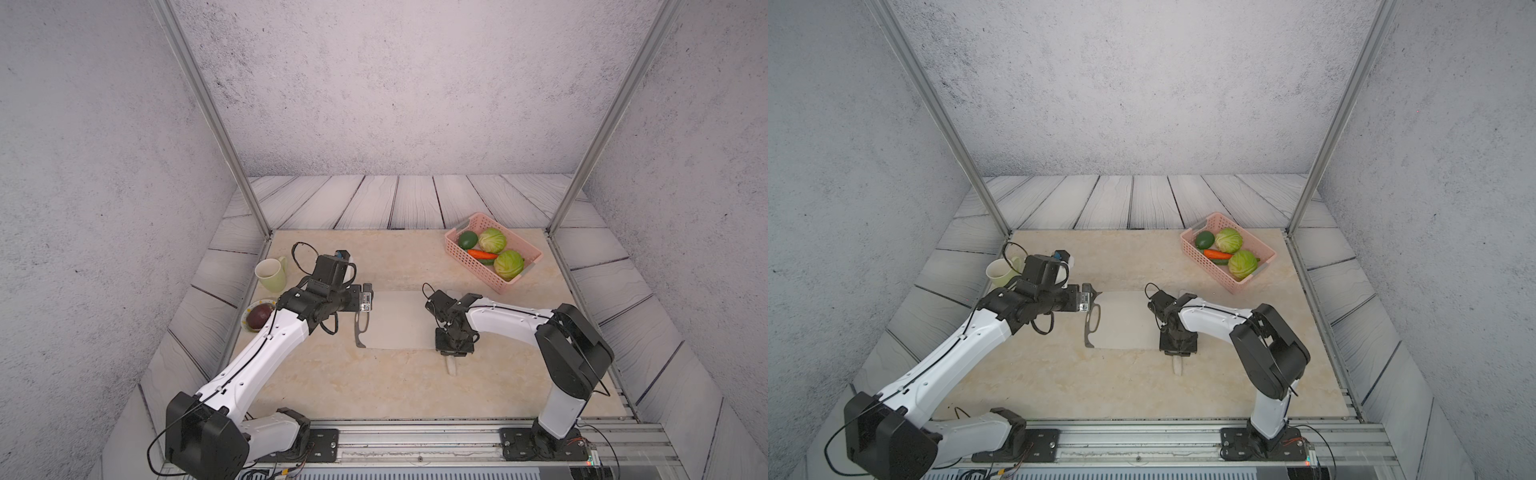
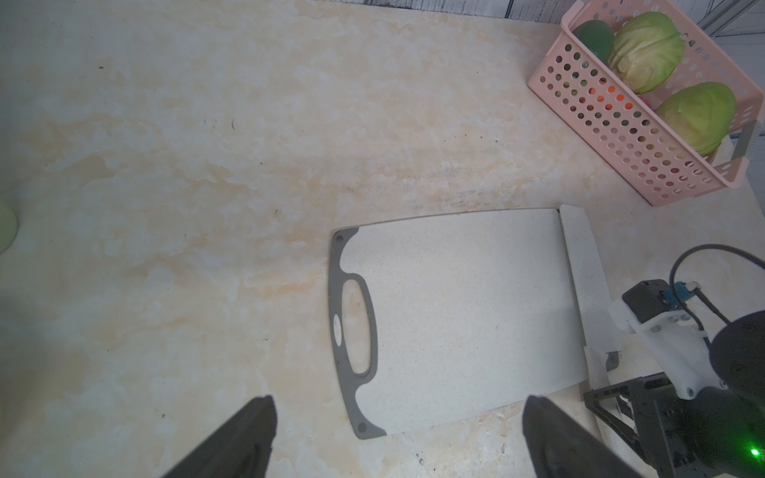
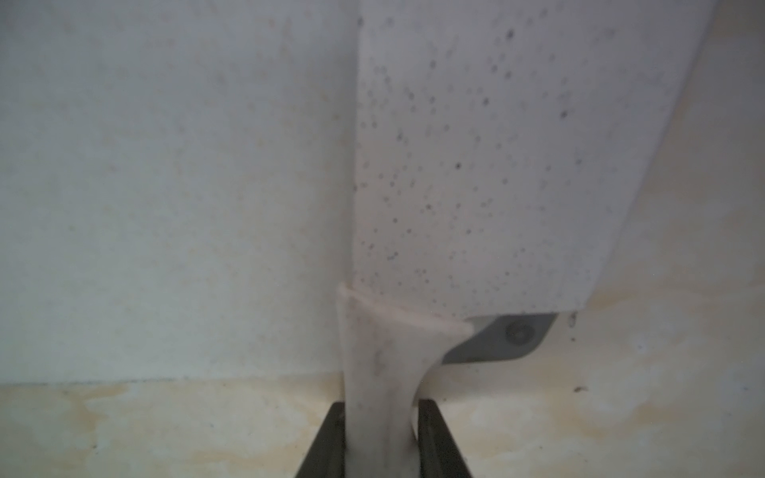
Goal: Align the knife with the edge of the cutting board
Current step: Adjust the knife at the edge of the cutting board.
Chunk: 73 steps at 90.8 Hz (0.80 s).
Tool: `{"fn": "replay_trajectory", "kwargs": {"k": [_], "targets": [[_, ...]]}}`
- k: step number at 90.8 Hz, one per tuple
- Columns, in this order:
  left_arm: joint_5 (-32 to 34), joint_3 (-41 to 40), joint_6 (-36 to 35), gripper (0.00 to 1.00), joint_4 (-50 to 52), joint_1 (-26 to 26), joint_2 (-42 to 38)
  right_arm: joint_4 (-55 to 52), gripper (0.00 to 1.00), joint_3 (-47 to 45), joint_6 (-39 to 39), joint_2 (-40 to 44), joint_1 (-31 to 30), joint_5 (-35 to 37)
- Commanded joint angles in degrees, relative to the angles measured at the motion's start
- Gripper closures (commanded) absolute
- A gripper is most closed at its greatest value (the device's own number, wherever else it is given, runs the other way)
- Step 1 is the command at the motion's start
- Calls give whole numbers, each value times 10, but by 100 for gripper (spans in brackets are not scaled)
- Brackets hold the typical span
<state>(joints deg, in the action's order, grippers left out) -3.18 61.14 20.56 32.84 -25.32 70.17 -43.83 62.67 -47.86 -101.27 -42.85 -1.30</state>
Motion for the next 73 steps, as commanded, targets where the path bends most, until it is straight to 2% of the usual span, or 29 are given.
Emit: {"fn": "replay_trajectory", "kwargs": {"k": [1, 54, 73], "targets": [[5, 14, -4, 2, 7, -6, 3, -12, 80, 4, 7, 16, -7, 9], [7, 14, -5, 2, 8, -6, 3, -19, 81, 11, 24, 1, -20, 14], [7, 14, -5, 2, 7, -6, 3, -21, 77, 10, 32, -5, -21, 13]]}}
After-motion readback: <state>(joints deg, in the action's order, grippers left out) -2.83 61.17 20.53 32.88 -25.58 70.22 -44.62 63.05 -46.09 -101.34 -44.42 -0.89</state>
